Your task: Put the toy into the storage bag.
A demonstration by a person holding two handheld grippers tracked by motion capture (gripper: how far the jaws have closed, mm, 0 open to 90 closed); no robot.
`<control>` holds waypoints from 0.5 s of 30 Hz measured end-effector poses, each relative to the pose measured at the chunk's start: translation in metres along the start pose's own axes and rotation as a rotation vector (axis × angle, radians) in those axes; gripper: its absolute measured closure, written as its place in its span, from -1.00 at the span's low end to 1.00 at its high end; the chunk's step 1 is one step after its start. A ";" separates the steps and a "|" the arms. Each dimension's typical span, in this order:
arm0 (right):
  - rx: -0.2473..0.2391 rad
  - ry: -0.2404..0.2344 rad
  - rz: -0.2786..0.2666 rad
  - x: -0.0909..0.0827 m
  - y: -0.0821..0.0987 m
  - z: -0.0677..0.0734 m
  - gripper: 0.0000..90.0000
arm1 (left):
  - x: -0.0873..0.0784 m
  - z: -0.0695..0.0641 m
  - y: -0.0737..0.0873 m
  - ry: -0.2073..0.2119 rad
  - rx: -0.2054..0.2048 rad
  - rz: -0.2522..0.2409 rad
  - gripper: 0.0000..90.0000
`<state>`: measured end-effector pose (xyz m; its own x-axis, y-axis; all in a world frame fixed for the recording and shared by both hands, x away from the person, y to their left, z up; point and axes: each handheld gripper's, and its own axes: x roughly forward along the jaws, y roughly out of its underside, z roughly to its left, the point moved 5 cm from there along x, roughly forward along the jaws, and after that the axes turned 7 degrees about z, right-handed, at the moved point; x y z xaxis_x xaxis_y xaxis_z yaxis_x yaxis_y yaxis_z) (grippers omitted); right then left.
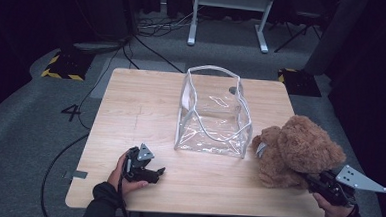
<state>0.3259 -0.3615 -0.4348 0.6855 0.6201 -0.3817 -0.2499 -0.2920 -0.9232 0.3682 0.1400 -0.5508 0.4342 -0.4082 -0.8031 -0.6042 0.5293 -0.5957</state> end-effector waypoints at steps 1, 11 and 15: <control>0.001 0.003 -0.001 0.000 -0.001 0.000 0.56 | 0.000 0.000 0.000 0.000 0.000 0.000 -0.63; -0.002 0.029 -0.018 0.000 -0.014 -0.002 0.56 | 0.001 0.000 0.000 0.001 -0.007 -0.001 -0.64; -0.016 0.044 -0.038 -0.003 -0.023 -0.004 0.56 | 0.001 0.000 -0.001 0.001 -0.008 -0.001 -0.64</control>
<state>0.3319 -0.3598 -0.4122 0.7233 0.5986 -0.3442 -0.2126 -0.2812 -0.9358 0.3687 0.1392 -0.5510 0.4342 -0.4092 -0.8025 -0.6090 0.5230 -0.5963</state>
